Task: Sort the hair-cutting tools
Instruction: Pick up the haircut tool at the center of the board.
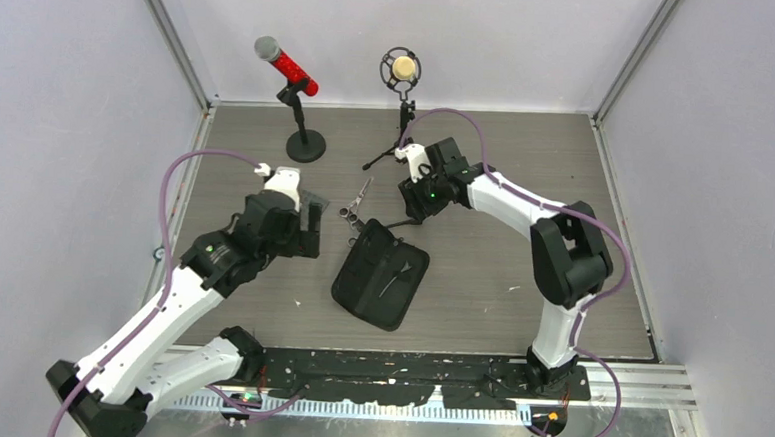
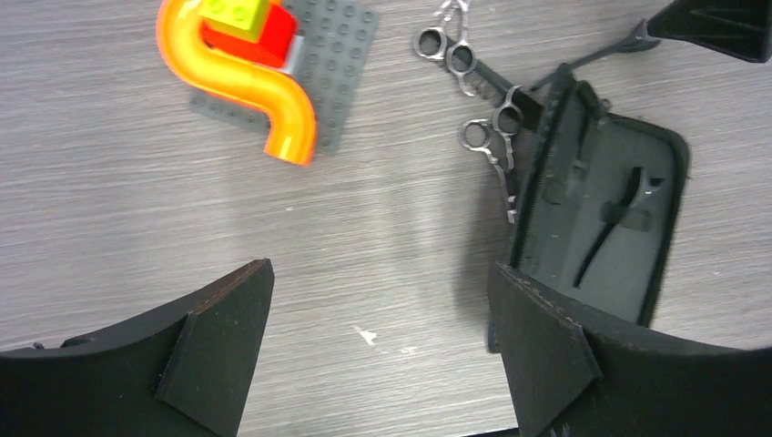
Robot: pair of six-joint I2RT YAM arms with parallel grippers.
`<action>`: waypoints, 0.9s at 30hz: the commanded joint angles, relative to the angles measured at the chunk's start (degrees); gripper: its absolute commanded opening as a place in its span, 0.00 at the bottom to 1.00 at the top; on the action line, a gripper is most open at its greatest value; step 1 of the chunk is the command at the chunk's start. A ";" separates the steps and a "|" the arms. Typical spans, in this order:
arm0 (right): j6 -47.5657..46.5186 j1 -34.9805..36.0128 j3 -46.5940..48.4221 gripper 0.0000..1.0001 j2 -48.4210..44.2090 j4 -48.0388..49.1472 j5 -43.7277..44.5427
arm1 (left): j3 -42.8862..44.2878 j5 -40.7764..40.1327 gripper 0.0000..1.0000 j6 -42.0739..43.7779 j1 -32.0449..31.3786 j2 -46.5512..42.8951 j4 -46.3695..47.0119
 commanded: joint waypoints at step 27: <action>-12.57 2.45 8.82 0.26 12.10 -15.41 2.40 | -7.15 8.40 0.88 10.28 8.86 -4.75 2.31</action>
